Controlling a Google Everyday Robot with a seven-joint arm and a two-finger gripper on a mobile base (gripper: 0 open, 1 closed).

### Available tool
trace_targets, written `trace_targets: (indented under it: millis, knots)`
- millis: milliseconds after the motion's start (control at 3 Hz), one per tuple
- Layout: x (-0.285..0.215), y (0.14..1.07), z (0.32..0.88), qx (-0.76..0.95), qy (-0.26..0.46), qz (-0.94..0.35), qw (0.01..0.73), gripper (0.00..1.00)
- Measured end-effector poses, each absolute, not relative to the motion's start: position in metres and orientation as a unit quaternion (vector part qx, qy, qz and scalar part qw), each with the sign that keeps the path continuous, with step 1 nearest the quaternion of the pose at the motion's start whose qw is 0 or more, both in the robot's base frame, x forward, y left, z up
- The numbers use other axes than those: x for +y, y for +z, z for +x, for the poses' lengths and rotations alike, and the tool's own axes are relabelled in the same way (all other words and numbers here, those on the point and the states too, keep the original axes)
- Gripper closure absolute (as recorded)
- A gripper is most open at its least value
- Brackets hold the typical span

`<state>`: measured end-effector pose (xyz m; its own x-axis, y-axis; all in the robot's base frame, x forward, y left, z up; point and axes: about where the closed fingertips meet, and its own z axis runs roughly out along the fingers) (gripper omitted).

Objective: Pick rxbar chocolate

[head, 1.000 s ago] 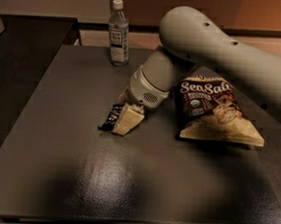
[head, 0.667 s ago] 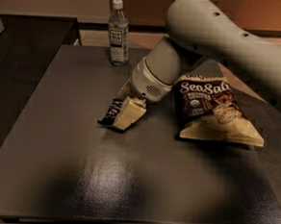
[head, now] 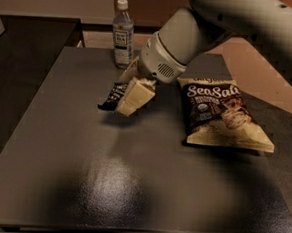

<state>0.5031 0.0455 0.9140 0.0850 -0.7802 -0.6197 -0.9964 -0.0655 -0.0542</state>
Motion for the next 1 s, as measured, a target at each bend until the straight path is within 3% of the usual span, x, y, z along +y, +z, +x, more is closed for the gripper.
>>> trace_targets:
  millis: [1000]
  knots:
    - [0.043, 0.986, 0.5, 0.604, 0.203, -0.724, 0.263, 1.0]
